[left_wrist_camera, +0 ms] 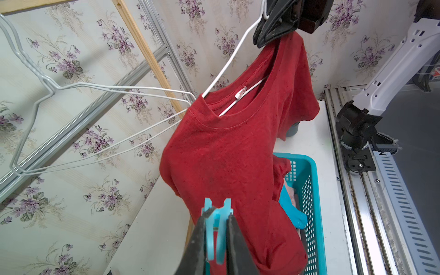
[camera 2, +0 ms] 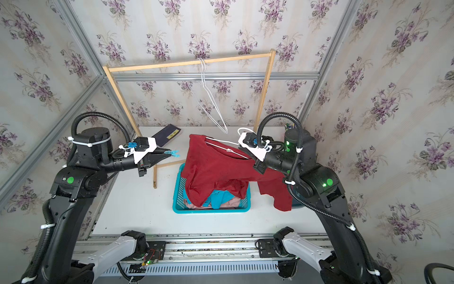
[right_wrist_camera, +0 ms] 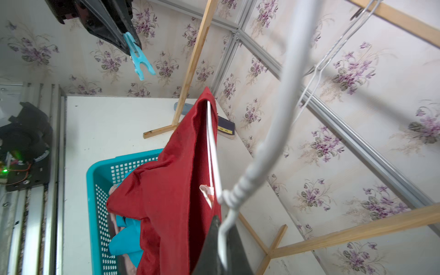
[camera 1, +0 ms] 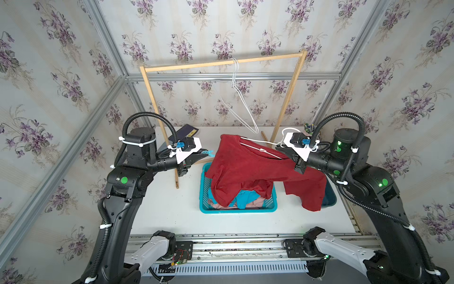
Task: Remove the clothespins securing t-shirts to the hanger
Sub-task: Place the hanger in the basket.
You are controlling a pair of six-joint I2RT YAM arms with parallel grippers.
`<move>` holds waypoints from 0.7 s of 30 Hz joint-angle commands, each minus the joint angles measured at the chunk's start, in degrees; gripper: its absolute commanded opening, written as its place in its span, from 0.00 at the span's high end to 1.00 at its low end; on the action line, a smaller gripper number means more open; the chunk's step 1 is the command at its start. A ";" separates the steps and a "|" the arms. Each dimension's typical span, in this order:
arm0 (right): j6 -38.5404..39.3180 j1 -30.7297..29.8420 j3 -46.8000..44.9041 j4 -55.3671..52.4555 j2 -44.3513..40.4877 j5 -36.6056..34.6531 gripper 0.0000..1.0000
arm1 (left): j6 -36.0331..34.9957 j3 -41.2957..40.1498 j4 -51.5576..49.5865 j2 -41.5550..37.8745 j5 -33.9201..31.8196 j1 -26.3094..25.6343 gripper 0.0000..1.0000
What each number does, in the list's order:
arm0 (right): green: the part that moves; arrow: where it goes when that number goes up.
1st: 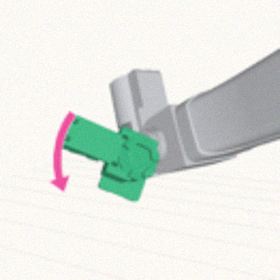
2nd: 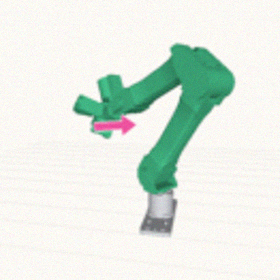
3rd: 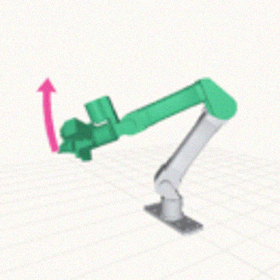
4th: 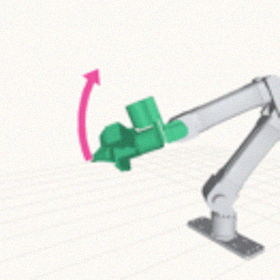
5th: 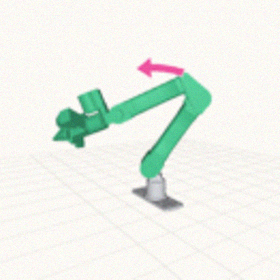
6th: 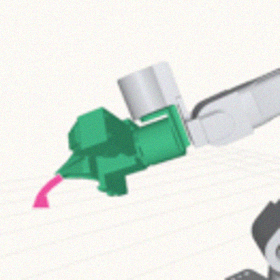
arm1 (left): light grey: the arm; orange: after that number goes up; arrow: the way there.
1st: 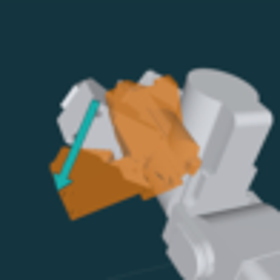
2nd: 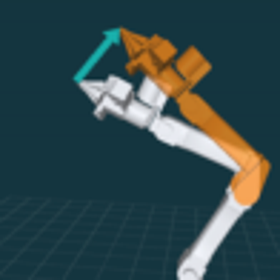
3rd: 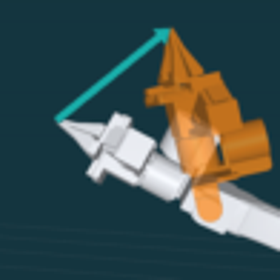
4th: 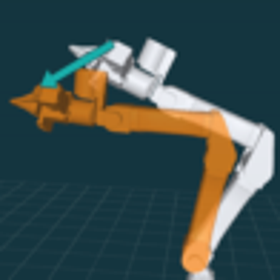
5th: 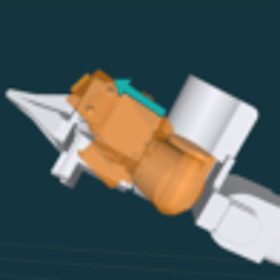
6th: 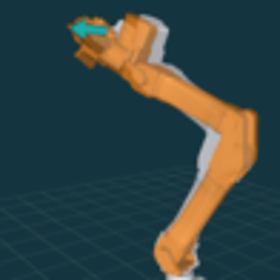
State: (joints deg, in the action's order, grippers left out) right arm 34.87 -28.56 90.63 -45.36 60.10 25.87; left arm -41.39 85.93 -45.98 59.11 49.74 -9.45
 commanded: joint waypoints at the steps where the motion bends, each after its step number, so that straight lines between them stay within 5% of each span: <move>1: -0.03 -0.02 1.47 -3.60 3.19 7.69 1.00 | -0.34 -0.67 0.63 -0.46 -0.80 0.05 0.87; 13: -9.96 -0.18 -14.02 23.33 14.71 27.67 1.00 | -0.11 -4.35 0.65 -2.41 -0.44 0.05 0.86; 21: -19.41 -0.31 -24.75 40.58 23.46 28.89 1.00 | 0.34 -7.22 0.83 -2.78 0.89 0.07 0.86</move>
State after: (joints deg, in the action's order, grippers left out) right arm 20.38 -28.67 68.73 -15.90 82.35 52.53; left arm -41.28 79.24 -45.87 56.34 49.52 -9.45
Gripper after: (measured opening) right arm 0.049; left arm 0.139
